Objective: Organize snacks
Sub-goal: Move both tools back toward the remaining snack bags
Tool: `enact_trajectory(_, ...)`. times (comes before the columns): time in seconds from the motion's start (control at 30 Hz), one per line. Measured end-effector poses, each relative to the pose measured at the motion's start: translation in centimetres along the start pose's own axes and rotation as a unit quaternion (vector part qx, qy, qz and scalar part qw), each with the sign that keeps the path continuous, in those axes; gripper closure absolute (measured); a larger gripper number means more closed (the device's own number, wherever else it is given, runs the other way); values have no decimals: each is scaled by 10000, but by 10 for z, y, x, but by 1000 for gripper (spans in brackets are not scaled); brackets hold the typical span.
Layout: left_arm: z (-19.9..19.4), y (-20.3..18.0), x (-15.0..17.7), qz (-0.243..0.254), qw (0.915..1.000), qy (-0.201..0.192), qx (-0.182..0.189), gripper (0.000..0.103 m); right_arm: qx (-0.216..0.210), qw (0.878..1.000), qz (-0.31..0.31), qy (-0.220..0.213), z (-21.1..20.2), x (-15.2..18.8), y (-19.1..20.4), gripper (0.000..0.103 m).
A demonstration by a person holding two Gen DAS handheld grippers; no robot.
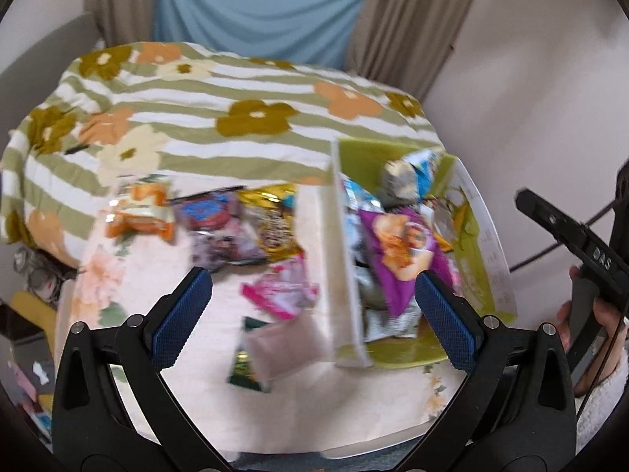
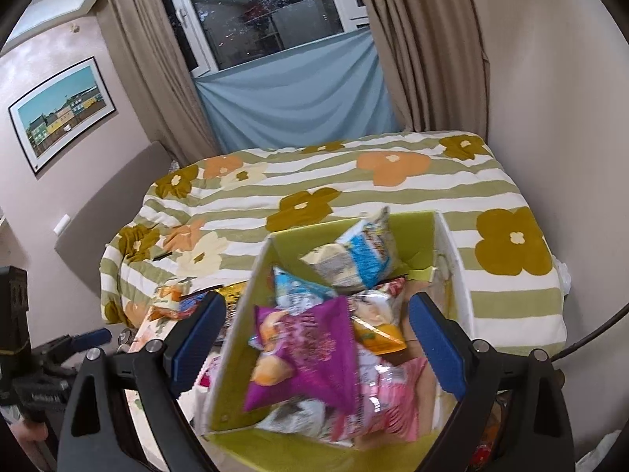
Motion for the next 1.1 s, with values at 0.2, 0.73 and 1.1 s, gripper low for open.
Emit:
enact_trajectory(0.2, -19, 67, -5, -190, 9997, -9, -154, 1, -28, 9999, -77, -60, -5, 5, 44, 11)
enact_trajectory(0.73, -35, 230, -40, -331, 9989, 309, 100, 1, 153, 9997, -2, 182, 45, 20, 196, 11)
enact_trajectory(1.1, 42, 274, -75, -152, 9952, 930, 270, 1, 241, 9978, 211, 584, 114, 42, 255, 11)
Point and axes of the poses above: each gripper's, at about its wrist camera, not at the fingertips, and z roughly the way its jaws point, y to its left, x to its underside, the point moved 7 cm from there along z, roughly the way its jaws point, and after that the axes turned 8 degrees about -z, right-handed, at the moved point
